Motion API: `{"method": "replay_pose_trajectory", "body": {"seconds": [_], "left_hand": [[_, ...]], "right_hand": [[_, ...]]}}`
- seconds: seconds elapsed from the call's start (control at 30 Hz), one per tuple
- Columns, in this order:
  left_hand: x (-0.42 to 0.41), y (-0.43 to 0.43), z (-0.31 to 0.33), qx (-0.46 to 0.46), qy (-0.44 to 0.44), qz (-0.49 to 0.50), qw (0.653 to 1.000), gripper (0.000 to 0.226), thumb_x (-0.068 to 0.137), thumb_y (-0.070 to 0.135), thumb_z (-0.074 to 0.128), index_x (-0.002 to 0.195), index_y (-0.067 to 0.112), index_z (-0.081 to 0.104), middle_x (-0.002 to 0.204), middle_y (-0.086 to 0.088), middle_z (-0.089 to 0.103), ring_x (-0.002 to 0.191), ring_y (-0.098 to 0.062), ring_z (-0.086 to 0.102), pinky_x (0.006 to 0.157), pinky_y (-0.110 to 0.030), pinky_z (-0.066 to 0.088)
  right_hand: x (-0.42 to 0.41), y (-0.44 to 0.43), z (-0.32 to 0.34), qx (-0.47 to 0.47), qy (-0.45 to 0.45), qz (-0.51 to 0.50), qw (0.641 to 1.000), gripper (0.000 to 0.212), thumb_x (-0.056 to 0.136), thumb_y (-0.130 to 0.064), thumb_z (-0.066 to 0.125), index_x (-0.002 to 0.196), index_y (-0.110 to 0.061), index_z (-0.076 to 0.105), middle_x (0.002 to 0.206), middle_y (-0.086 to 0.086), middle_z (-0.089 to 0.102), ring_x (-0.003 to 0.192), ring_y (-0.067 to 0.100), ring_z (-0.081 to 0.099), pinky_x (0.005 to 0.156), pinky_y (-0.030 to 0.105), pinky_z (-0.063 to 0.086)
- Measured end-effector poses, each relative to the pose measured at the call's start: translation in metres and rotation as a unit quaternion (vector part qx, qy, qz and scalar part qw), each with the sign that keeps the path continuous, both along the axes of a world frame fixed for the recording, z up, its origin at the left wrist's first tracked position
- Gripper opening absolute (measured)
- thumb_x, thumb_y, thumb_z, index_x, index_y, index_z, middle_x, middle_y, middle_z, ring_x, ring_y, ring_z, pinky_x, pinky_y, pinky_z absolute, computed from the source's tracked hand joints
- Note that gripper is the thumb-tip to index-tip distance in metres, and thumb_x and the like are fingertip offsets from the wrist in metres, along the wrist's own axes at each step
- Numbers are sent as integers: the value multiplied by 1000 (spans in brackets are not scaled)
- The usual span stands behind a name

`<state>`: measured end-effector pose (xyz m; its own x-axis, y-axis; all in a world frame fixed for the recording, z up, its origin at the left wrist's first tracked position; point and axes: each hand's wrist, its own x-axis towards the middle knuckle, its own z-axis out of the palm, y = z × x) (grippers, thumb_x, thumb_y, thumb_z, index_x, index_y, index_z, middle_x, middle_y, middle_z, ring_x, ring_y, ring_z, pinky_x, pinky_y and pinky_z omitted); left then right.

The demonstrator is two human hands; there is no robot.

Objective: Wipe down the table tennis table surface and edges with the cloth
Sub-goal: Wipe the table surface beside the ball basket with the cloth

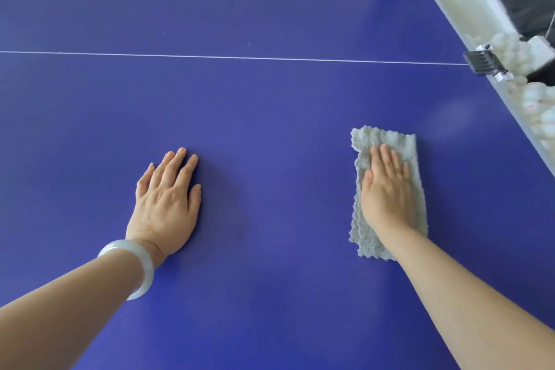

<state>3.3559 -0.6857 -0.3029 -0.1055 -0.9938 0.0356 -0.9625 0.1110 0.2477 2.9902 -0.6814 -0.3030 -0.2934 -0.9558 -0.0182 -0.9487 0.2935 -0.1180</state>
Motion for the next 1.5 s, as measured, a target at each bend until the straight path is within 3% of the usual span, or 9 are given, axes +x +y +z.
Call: {"method": "replay_pose_trajectory", "body": {"seconds": [0.17, 0.33, 0.63, 0.9, 0.97, 1.13, 1.2, 1.37, 1.5], "left_hand": [[-6, 2, 2, 13, -25, -7, 1000, 56, 103, 33, 19, 153, 10, 31, 162, -10, 23, 151, -28, 15, 123, -44, 4], [-37, -7, 14, 25, -72, 12, 997, 51, 96, 14, 51, 142, -6, 42, 151, -26, 35, 144, -45, 24, 117, -59, 19], [-183, -43, 2, 17, -40, -118, 992, 59, 104, 40, 20, 158, 17, 6, 166, -2, -3, 152, -21, -7, 122, -45, -5], [-187, -41, -5, 23, -9, -98, 995, 58, 102, 38, 16, 158, 21, 11, 166, 1, 1, 152, -16, -7, 122, -42, -7], [-184, -42, -5, 22, -10, -96, 995, 59, 102, 39, 17, 158, 21, 11, 166, 1, 1, 152, -15, -7, 122, -41, -8], [-183, -42, -9, 19, -12, -92, 995, 61, 101, 42, 14, 158, 21, 12, 166, 2, 2, 152, -15, -6, 122, -41, -8], [-183, -42, -8, 19, -17, -92, 995, 60, 101, 42, 15, 158, 21, 12, 166, 2, 2, 152, -16, -6, 122, -41, -8], [-184, -43, -2, 21, -8, -95, 995, 60, 100, 37, 12, 158, 21, 12, 166, 1, 1, 152, -16, -7, 122, -41, -8], [-188, -43, -3, 21, 0, -92, 996, 61, 101, 41, 15, 158, 21, 12, 166, 1, 1, 152, -16, -6, 122, -41, -9]], "right_hand": [[-2, 1, 2, -8, -13, 10, 1000, 53, 106, -24, 20, 158, -15, 15, 166, 2, 7, 153, 17, 1, 125, 39, 0], [-5, 1, -3, -21, -22, 17, 999, 53, 106, -26, 21, 158, -16, 17, 166, 2, 8, 153, 16, 1, 125, 39, 1], [-9, 0, -2, -13, -28, 49, 998, 53, 106, -21, 24, 158, -16, 16, 166, 1, 8, 153, 16, -2, 124, 40, 1], [-26, 20, 2, 12, -1, 413, 911, 52, 106, -27, 24, 156, -15, 24, 164, -1, 16, 153, 14, 9, 125, 37, 7], [-59, 6, 4, 8, 25, 377, 926, 52, 106, -29, 21, 157, -19, 16, 165, -2, 11, 153, 14, 8, 125, 34, 4], [-65, -41, 10, 23, 7, -41, 999, 56, 106, -28, 17, 158, -14, 2, 166, 6, 0, 153, 20, -2, 124, 38, -1], [-22, -37, 5, 10, -13, -19, 1000, 58, 106, -27, 21, 158, -12, 3, 166, 8, 0, 153, 23, -2, 124, 41, -2], [-2, 44, 5, 13, -20, 314, 949, 54, 106, -29, 22, 157, -14, 19, 166, 2, 11, 153, 18, 6, 124, 40, 8], [-83, 13, 9, 10, 7, 147, 989, 53, 106, -26, 21, 158, -17, 13, 166, -1, 7, 153, 13, 3, 125, 37, 5]]}}
